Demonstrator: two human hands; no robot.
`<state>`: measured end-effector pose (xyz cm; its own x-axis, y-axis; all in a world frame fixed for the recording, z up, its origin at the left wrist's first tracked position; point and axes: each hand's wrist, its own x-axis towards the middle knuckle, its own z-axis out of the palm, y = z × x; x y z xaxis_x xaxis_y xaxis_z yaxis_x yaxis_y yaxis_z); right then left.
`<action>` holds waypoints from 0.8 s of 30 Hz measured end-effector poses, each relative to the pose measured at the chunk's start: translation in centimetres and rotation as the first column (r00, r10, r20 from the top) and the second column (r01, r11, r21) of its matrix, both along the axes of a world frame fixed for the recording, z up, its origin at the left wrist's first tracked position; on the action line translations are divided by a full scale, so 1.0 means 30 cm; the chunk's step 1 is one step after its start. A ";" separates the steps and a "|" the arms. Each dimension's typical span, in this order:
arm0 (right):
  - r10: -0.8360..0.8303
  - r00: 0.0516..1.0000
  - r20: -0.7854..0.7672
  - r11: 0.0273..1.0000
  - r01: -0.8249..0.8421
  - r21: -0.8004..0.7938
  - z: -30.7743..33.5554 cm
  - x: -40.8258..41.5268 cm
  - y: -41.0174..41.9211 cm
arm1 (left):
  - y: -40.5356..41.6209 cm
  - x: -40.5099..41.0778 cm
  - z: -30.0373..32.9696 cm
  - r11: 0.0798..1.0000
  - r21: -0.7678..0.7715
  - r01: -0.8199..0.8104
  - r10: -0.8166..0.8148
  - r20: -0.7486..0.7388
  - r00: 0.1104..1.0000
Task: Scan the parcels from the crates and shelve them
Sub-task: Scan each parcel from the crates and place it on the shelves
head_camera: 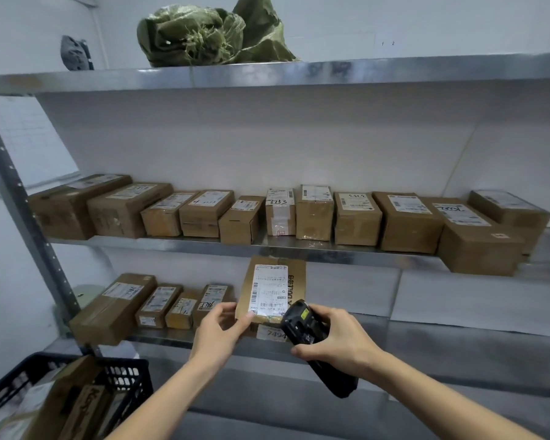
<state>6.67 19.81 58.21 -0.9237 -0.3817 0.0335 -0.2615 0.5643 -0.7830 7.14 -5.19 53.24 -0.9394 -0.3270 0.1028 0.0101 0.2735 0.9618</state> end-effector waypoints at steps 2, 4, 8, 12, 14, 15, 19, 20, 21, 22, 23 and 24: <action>-0.006 1.000 -0.003 1.000 0.006 0.010 -0.027 -0.015 -0.008 | -0.005 -0.004 -0.041 0.999 -0.047 -0.003 0.005 0.027 1.000; -0.008 1.000 -0.007 1.000 0.008 0.024 -0.063 -0.034 -0.023 | -0.004 -0.004 -0.070 0.999 -0.053 0.000 0.002 0.035 0.999; -0.004 1.000 0.029 0.998 0.002 0.062 -0.161 -0.086 -0.071 | -0.042 -0.026 -0.139 0.999 -0.042 0.026 -0.023 0.063 0.998; -0.022 0.997 0.077 0.994 0.014 0.107 -0.281 -0.166 -0.134 | -0.110 -0.106 -0.249 0.998 -0.039 0.045 -0.040 0.130 0.991; -0.042 0.991 0.124 0.993 0.028 0.111 -0.344 -0.220 -0.175 | -0.147 -0.161 -0.312 0.998 -0.029 0.055 -0.049 0.172 0.984; -0.051 0.988 0.145 0.994 0.036 0.107 -0.380 -0.251 -0.201 | -0.169 -0.194 -0.346 0.998 -0.034 0.060 -0.053 0.181 0.982; -0.058 0.983 0.177 0.994 0.039 0.105 -0.542 -0.389 -0.317 | -0.269 -0.337 -0.493 0.996 -0.035 0.077 -0.068 0.211 0.975; -0.051 0.984 0.171 0.993 0.032 0.111 -0.583 -0.424 -0.342 | -0.295 -0.372 -0.532 0.996 -0.035 0.077 -0.067 0.221 0.973; -0.048 0.985 0.164 0.993 0.030 0.113 -0.624 -0.459 -0.364 | -0.318 -0.406 -0.571 0.996 -0.035 0.079 -0.069 0.222 0.973; -0.051 0.986 0.161 0.993 0.033 0.110 -0.664 -0.493 -0.383 | -0.336 -0.436 -0.607 0.996 -0.039 0.079 -0.068 0.224 0.972; -0.053 0.985 0.163 0.994 0.037 0.103 -0.700 -0.524 -0.401 | -0.352 -0.465 -0.642 0.996 -0.041 0.079 -0.068 0.224 0.972; -0.054 0.985 0.167 0.994 0.038 0.102 -0.735 -0.550 -0.418 | -0.366 -0.490 -0.678 0.996 -0.029 0.079 -0.070 0.233 0.970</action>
<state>-9.83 7.28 36.18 -0.9295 -0.3324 -0.1599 -0.1023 0.6490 -0.7539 -7.56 -16.17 32.89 -0.9606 -0.2556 -0.1091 -0.1899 0.3169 0.9292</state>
